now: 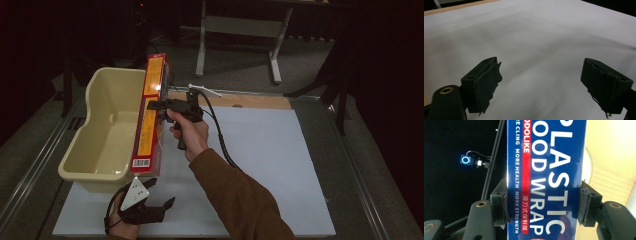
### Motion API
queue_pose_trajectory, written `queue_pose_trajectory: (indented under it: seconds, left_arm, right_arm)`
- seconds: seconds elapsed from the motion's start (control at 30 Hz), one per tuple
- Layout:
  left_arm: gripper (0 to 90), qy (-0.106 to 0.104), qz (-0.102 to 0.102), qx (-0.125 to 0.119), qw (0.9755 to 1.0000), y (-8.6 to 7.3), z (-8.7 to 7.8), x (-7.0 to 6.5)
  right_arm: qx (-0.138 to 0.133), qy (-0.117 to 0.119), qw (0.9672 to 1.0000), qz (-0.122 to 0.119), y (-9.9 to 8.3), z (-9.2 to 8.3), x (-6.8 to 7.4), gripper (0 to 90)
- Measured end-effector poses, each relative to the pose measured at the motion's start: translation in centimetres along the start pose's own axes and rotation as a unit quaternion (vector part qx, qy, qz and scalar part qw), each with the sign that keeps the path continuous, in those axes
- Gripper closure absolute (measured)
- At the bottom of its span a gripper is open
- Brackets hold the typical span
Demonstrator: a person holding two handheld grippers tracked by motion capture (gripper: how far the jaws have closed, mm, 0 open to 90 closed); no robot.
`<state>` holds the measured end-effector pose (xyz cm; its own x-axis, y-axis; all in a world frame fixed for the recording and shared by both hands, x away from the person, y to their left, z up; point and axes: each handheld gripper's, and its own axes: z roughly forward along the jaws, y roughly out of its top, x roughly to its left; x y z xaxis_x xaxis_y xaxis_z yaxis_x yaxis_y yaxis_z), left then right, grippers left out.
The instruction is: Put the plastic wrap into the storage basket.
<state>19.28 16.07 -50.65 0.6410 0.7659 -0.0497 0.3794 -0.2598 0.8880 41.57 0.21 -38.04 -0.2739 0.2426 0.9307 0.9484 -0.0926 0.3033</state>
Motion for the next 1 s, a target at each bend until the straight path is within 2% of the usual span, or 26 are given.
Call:
queue_pose_trajectory:
  seconds: [0.2,0.33,0.6,0.8,1.0]
  left_arm:
    - [15.4,-0.003,0.0,0.0,1.0,-0.3,-0.2,-0.3]
    - [15.4,-0.004,0.002,-0.001,1.0,-0.3,-0.3,-0.4]
    - [15.4,-0.009,0.005,0.0,0.9999,-0.3,-0.3,-0.7]
    - [15.4,-0.012,0.009,0.0,0.9999,-0.3,-0.3,-1.0]
    - [15.4,-0.013,0.009,-0.001,0.9999,-0.3,-0.3,-1.0]
  right_arm:
    - [-0.003,0.008,0.9999,0.008,0.4,1.0,0.3,39.7]
    - [-0.002,0.004,1.0,0.003,0.5,2.3,0.9,39.7]
    - [-0.001,-0.003,1.0,0.006,0.5,3.6,0.9,39.6]
    - [0.001,-0.008,0.9994,0.035,0.5,5.1,0.0,39.5]
    - [0.001,-0.009,0.9988,0.048,0.3,6.0,-0.5,39.4]
